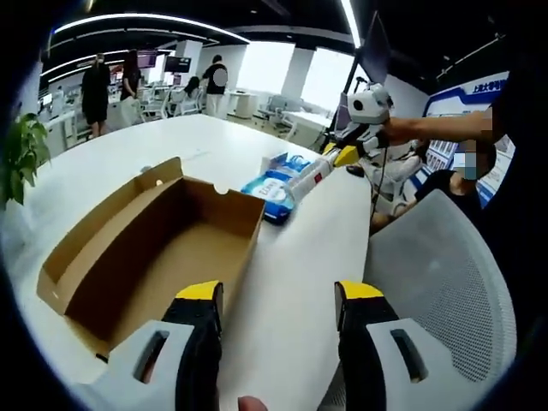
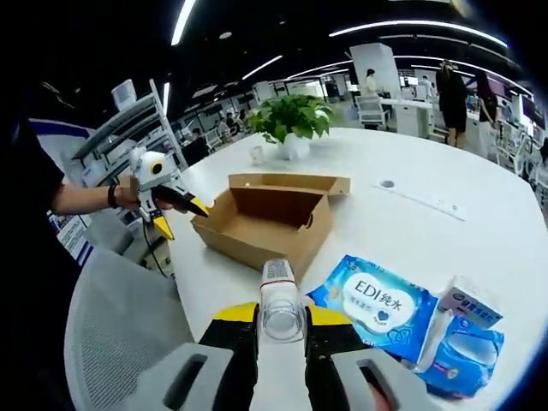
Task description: Operate the shoe box by opening the lid, removing the specified soft item, and placing it in the target area until the item is outside and the box remains undamaged.
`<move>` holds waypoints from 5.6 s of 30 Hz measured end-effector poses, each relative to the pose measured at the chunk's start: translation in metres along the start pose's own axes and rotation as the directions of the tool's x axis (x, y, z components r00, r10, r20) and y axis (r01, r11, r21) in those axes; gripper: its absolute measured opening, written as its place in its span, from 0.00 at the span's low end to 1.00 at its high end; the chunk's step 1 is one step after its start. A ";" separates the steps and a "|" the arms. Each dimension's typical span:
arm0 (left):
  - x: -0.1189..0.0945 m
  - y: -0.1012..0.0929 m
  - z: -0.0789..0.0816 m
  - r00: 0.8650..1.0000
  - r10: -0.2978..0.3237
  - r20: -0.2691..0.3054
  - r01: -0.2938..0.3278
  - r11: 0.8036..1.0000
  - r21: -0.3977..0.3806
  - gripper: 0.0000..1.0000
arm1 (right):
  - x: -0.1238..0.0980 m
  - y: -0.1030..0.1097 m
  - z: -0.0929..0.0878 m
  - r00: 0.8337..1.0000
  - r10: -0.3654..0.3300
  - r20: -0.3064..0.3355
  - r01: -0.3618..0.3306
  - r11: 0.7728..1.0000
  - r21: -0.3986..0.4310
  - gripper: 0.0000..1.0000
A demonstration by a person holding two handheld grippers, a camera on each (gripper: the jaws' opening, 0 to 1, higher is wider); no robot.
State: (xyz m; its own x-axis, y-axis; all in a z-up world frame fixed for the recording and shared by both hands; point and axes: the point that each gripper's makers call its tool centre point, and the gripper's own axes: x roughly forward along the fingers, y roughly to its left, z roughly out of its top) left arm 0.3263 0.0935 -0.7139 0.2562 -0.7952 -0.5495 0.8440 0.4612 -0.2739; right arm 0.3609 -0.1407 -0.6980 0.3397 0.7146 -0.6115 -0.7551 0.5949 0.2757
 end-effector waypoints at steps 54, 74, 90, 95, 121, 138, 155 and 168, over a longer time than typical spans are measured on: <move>-0.035 -0.004 -0.028 0.975 0.222 0.017 -0.215 0.958 -0.191 0.54 | 0.019 -0.168 0.057 0.911 -0.179 -0.372 -0.007 0.895 -0.447 0.16; -0.031 -0.005 -0.034 0.976 0.218 -0.007 -0.215 0.957 -0.194 0.53 | 0.026 -0.197 0.034 0.799 -0.276 -0.534 -0.119 0.797 -0.592 0.16; -0.030 -0.004 -0.038 0.976 0.217 -0.019 -0.216 0.955 -0.205 0.53 | 0.032 -0.211 0.015 0.740 -0.300 -0.602 -0.198 0.758 -0.622 0.17; -0.031 -0.005 -0.040 0.976 0.215 -0.022 -0.215 0.954 -0.207 0.53 | 0.031 -0.215 0.010 0.702 -0.336 -0.627 -0.231 0.726 -0.648 0.17; -0.035 -0.002 -0.043 0.974 0.224 -0.018 -0.222 0.950 -0.218 0.54 | 0.038 -0.217 0.010 0.665 -0.341 -0.664 -0.221 0.759 -0.612 0.21; -0.033 -0.006 -0.041 0.976 0.216 -0.011 -0.213 0.953 -0.215 0.54 | 0.029 -0.218 0.014 0.679 -0.360 -0.640 -0.195 0.752 -0.630 0.29; -0.040 0.005 -0.029 0.958 0.283 0.043 -0.265 0.933 -0.242 0.54 | -0.009 -0.194 0.021 0.846 -0.288 -0.449 0.165 0.941 -0.294 0.29; -0.065 0.042 -0.027 0.887 0.458 0.054 -0.427 0.861 -0.278 0.55 | -0.034 -0.149 -0.006 0.950 -0.247 -0.191 0.271 0.956 0.113 0.28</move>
State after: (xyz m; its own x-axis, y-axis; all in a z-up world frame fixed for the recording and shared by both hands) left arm 0.3326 0.1751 -0.7113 0.6394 -0.5159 -0.5701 0.4861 0.8457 -0.2201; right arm 0.4585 -0.2561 -0.7231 0.4018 0.4617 -0.7908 -0.5662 0.8040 0.1816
